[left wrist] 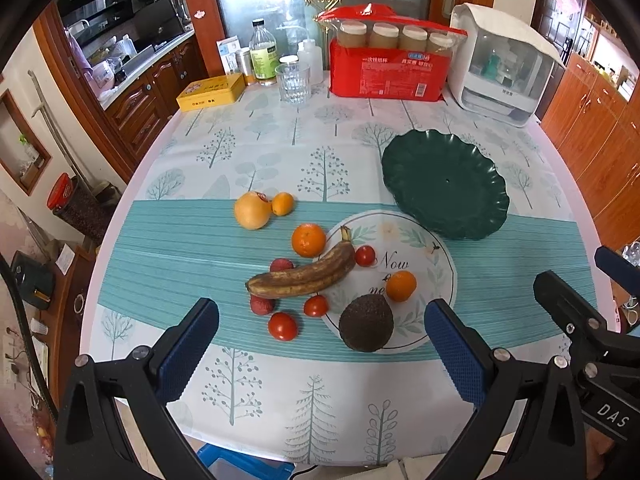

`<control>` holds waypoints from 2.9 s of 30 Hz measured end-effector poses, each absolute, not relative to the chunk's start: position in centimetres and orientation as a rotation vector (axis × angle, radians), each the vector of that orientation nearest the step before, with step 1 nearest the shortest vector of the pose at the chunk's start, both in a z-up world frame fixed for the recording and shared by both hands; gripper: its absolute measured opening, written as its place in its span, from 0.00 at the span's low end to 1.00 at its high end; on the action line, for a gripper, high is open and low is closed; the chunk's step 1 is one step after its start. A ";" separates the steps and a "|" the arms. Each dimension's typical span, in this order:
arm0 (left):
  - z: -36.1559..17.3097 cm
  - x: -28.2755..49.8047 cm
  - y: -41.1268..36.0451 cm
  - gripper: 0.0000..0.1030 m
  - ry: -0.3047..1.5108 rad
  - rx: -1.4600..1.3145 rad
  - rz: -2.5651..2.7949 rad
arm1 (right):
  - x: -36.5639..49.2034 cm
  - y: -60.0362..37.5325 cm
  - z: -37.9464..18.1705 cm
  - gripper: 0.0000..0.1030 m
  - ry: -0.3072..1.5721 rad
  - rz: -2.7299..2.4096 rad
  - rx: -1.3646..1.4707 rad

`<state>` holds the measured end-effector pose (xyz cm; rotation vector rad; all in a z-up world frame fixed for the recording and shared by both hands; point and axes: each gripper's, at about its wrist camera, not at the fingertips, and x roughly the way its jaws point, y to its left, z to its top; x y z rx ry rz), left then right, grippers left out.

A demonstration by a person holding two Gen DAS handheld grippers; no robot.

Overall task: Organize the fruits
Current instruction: 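Move both tools toward the fruit pile on the placemat, then grasp the avocado with the right gripper while the left gripper grasps a cherry tomato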

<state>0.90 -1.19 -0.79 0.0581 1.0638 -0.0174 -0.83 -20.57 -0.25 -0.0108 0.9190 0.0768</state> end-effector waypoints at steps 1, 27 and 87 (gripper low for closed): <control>-0.8 0.7 -1.4 0.99 1.064 0.057 -0.015 | -0.8 -20.7 -0.3 0.92 0.920 0.080 -0.014; -0.3 -1.4 -1.0 0.99 0.995 0.053 0.031 | -1.4 -20.5 -0.3 0.92 0.906 0.107 -0.040; -13.3 3.4 10.5 0.94 1.222 -0.028 -0.172 | 2.6 -14.0 -11.1 0.72 1.282 0.043 0.112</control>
